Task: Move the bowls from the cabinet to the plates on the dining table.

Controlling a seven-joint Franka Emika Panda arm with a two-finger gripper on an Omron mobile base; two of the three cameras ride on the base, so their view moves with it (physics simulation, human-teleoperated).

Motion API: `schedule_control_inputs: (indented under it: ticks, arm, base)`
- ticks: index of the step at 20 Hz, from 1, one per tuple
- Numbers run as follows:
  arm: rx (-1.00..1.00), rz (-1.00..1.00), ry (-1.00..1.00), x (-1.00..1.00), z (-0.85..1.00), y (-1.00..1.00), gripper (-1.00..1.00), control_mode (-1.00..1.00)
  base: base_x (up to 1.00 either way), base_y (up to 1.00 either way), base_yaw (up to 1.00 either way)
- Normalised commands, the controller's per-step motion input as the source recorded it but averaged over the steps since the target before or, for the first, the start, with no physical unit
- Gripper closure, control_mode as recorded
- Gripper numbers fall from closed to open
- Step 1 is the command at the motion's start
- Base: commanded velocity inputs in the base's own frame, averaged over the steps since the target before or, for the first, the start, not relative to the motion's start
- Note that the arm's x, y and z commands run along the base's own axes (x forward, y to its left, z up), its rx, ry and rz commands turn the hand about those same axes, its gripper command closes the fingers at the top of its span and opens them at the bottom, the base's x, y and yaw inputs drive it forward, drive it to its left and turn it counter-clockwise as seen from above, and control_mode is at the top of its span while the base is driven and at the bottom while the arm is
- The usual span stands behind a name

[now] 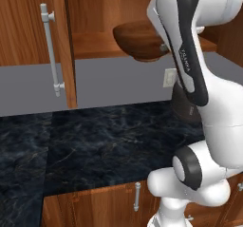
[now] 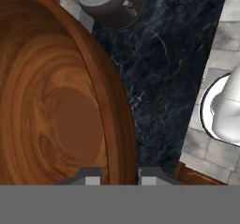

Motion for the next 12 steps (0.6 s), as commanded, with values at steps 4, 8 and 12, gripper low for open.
schedule_control_inputs:
  ticks: [4, 8, 12]
  arm:
    - [0.0, -0.03, -0.11, -0.88, -0.35, -0.16, 1.0, -1.0]
    - [0.0, 0.0, -0.11, -0.69, -0.37, -0.13, 1.0, -1.0]
    - [0.0, 0.0, -0.09, -0.59, -0.25, -0.05, 1.0, -1.0]
  base:
    - [0.0, 0.0, 0.0]
    - [0.0, 0.0, 0.0]
    - [0.0, 0.0, 0.0]
